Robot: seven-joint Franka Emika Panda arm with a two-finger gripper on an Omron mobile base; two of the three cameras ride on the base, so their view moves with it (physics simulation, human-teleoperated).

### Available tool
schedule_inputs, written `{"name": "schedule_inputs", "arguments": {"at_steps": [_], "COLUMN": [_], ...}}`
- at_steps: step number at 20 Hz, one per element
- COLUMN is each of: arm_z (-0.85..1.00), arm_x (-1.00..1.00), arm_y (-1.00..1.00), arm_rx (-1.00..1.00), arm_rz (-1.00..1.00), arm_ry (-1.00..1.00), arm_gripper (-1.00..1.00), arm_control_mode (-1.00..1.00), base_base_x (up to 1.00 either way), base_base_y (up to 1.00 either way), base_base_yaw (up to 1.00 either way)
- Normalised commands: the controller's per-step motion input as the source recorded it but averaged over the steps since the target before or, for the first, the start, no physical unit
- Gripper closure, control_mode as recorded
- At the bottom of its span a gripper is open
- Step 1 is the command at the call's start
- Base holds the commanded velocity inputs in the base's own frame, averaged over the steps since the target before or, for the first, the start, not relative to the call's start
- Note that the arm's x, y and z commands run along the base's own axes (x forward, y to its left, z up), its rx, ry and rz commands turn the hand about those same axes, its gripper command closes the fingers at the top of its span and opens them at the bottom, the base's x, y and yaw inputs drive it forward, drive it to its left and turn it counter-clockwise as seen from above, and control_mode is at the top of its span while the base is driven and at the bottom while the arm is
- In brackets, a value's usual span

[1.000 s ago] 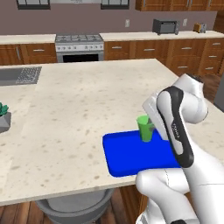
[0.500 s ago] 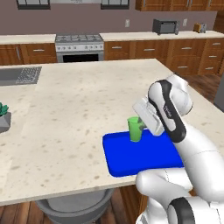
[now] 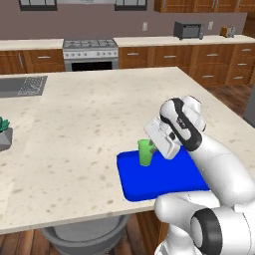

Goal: There is a tray on the dining counter. Grab the cup, mug, and pitcher and place them on the tray. The pitcher may be placed next to the tray if it cannot fit the tray.

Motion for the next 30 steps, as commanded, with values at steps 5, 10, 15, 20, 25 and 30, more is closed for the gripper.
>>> {"name": "schedule_inputs", "arguments": {"at_steps": [5,10,15,20,25,30], "arm_z": [-0.4,-0.39,-0.32,-0.15,-0.09,-0.14], "arm_x": [0.28,0.33,0.41,0.47,0.35,0.16], "arm_y": [0.04,0.01,0.11,0.2,0.26,0.08], "arm_rx": [0.0,0.0,0.0,0.0,-0.06,-0.05], "arm_rz": [0.0,0.0,0.0,0.0,0.0,0.0], "arm_ry": [0.0,0.0,0.0,0.0,0.0,0.0], "arm_gripper": [1.0,1.0,1.0,1.0,1.0,1.0], "arm_control_mode": [-1.0,-1.0,-1.0,-1.0,-1.0,-1.0], "base_base_x": [0.0,0.0,0.0,0.0,0.0,0.0], "base_base_y": [0.0,0.0,0.0,0.0,0.0,0.0], "base_base_yaw": [0.0,0.0,0.0,0.0,0.0,0.0]}}
